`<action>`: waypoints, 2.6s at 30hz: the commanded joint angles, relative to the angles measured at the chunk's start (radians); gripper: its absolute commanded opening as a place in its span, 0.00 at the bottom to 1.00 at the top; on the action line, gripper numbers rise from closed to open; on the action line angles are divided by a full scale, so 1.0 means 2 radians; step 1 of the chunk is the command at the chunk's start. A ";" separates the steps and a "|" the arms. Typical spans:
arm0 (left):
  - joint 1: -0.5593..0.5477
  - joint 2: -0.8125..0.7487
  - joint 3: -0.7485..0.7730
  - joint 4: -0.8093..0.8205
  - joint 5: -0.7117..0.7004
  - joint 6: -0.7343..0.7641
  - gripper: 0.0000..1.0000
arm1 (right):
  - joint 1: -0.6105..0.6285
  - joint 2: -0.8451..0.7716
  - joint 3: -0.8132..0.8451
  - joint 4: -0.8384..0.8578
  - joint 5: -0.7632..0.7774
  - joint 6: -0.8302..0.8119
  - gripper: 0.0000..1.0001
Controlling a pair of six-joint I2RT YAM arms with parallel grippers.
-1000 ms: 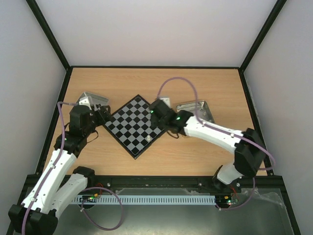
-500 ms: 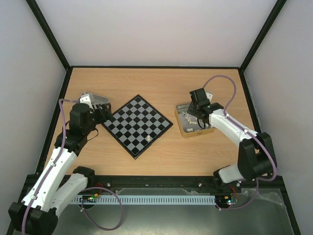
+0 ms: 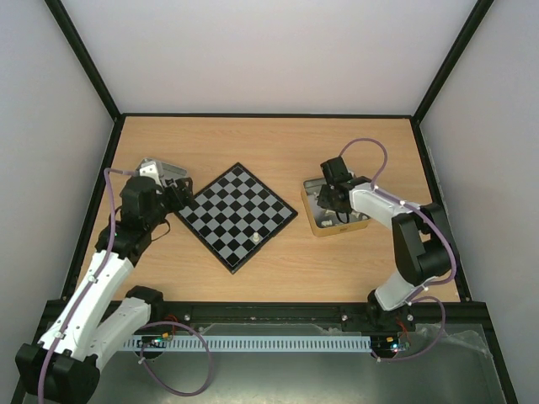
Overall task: Set up the chess pieces on the board
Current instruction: Pick up the chess piece from the storage box, then place the chess piece on the chessboard.
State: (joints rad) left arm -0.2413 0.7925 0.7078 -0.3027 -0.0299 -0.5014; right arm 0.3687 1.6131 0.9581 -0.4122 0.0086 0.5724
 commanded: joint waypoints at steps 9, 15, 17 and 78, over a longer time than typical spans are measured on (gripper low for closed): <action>0.000 0.003 0.011 0.011 0.009 -0.005 0.87 | -0.001 0.033 0.022 0.022 0.011 -0.029 0.19; 0.000 0.003 0.009 0.009 0.007 -0.003 0.87 | -0.001 0.037 0.025 0.019 0.031 -0.033 0.09; 0.000 0.003 0.009 0.009 0.007 -0.004 0.87 | -0.001 0.028 0.025 0.017 0.042 -0.031 0.06; -0.001 -0.021 0.001 -0.011 -0.042 -0.019 0.88 | 0.394 0.101 0.135 -0.037 0.051 -0.028 0.06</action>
State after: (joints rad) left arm -0.2413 0.7532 0.7078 -0.3233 -0.1024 -0.5354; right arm 1.1522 1.7863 1.2221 -0.4664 0.0711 0.5194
